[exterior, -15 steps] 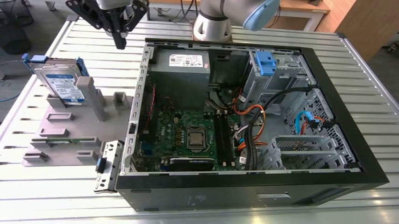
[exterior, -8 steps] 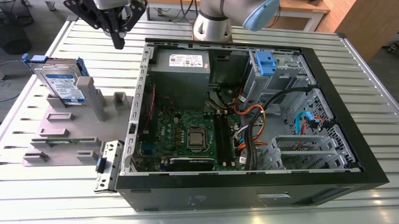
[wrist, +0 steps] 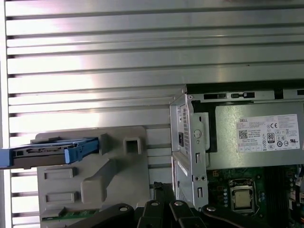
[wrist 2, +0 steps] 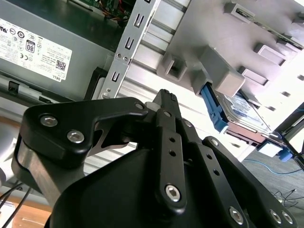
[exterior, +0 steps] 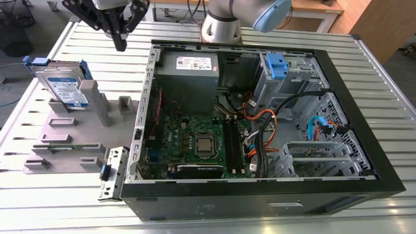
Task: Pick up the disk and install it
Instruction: 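Reach for the disk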
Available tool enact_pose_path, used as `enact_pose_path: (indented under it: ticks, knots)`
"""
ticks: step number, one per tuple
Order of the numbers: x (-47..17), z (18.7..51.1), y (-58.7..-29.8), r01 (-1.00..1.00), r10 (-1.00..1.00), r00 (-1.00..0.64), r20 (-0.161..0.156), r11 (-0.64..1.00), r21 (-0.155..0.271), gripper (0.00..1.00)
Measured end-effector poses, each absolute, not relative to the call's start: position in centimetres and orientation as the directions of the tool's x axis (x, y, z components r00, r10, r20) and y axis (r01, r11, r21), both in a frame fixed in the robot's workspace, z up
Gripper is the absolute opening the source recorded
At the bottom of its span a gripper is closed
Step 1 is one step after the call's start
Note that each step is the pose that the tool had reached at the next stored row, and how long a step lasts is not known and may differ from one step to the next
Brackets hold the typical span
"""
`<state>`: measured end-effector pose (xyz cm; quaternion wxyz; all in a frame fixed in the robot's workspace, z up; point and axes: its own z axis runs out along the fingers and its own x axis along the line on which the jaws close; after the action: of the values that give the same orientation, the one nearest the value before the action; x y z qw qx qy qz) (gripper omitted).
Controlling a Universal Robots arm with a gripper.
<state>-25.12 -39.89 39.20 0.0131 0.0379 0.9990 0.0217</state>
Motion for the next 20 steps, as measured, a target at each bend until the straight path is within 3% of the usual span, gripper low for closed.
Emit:
enact_pose_path:
  ticks: [20]
  knots:
    - [-26.8,39.2,-39.9,0.075,0.076,-0.997,-0.025,0.996,0.044,0.11]
